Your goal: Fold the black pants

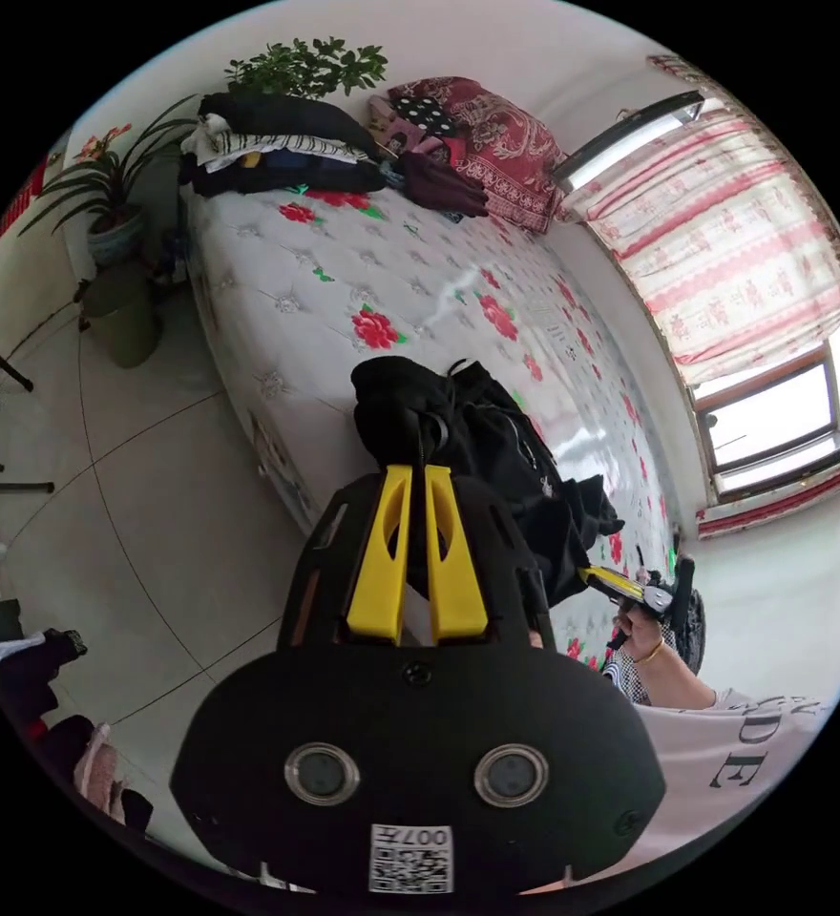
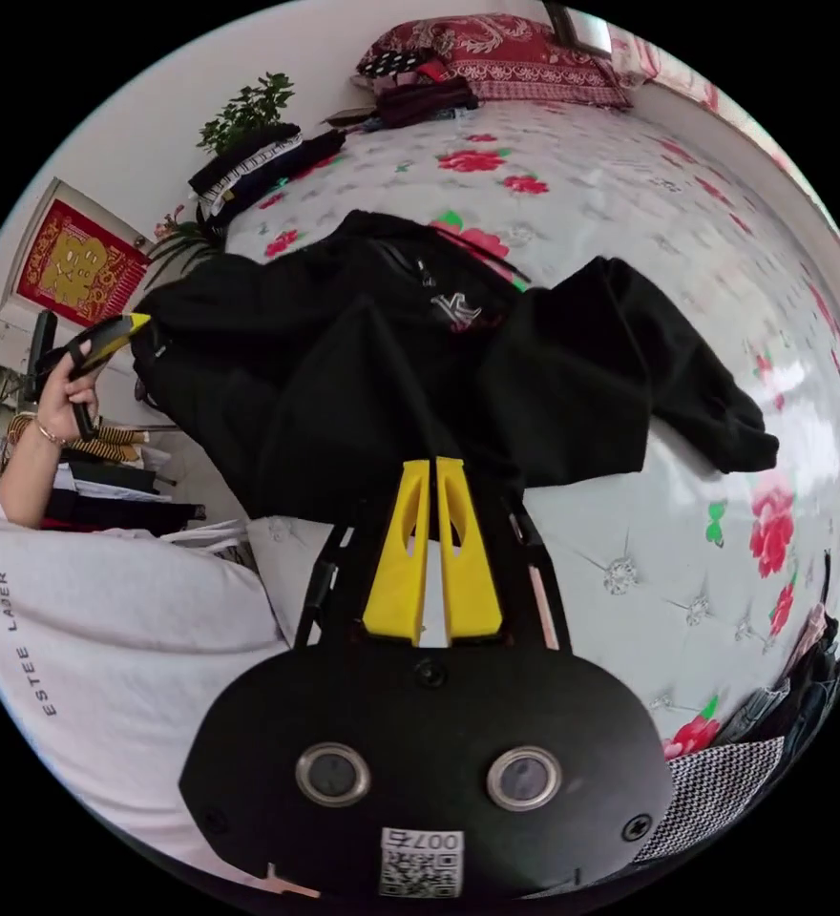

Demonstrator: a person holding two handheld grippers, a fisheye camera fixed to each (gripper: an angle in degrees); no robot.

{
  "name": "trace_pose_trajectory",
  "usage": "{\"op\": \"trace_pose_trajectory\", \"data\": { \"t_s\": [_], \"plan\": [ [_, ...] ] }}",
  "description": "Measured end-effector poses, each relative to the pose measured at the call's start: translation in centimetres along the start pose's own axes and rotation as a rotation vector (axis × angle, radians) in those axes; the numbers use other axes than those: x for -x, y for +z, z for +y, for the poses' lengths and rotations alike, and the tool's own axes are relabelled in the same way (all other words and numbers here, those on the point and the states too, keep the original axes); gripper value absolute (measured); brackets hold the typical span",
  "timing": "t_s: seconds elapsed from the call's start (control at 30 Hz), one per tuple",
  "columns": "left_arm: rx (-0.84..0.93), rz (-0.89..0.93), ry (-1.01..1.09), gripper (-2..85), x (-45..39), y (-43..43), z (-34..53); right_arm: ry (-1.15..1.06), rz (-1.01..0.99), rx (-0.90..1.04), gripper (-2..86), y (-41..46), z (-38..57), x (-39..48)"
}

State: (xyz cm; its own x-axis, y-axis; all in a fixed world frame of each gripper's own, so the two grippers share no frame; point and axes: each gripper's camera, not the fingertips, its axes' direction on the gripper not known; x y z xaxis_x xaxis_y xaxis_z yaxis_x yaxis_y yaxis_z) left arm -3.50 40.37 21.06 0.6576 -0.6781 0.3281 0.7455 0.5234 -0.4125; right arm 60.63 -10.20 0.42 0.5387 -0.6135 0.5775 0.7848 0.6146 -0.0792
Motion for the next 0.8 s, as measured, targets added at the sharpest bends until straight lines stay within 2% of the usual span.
{"op": "trace_pose_trajectory", "data": {
  "t_s": [0.07,0.13,0.3,0.4,0.5,0.6,0.67,0.77,0.8],
  "plan": [
    [0.000,0.017,0.042,-0.6,-0.7,0.5,-2.2,0.075,-0.037,-0.114,0.0,-4.8,-1.7,-1.3],
    [-0.044,0.122,0.101,-0.7,-2.5,0.2,-6.0,0.117,-0.043,-0.235,-0.1,-8.9,-2.7,-1.9],
    [-0.126,0.307,0.249,-0.8,-9.7,-3.6,-15.2,0.112,0.203,-0.520,-0.2,-22.4,-5.4,-1.2],
    [-0.265,0.430,0.395,-0.8,-15.8,-10.0,-17.5,0.104,0.310,-0.698,-0.2,-29.2,-4.6,0.3],
    [-0.467,0.504,0.576,-0.8,-19.8,-17.1,-15.2,0.061,0.366,-0.955,-0.2,-36.9,-0.1,3.2],
    [-0.591,0.474,0.700,-0.8,-20.6,-20.7,-9.7,0.021,0.387,-1.009,-0.1,-37.5,3.1,4.6],
    [-0.590,0.419,0.704,-0.8,-19.3,-20.3,-6.2,0.035,0.429,-0.988,-0.1,-34.2,6.4,4.9],
    [-0.426,0.282,0.595,-0.7,-14.9,-15.1,-0.7,0.186,0.430,-0.840,0.1,-25.8,10.7,2.8],
    [-0.290,0.178,0.526,-0.7,-12.8,-11.3,1.1,0.250,0.415,-0.793,0.2,-23.6,11.6,1.9]
  ]
}}
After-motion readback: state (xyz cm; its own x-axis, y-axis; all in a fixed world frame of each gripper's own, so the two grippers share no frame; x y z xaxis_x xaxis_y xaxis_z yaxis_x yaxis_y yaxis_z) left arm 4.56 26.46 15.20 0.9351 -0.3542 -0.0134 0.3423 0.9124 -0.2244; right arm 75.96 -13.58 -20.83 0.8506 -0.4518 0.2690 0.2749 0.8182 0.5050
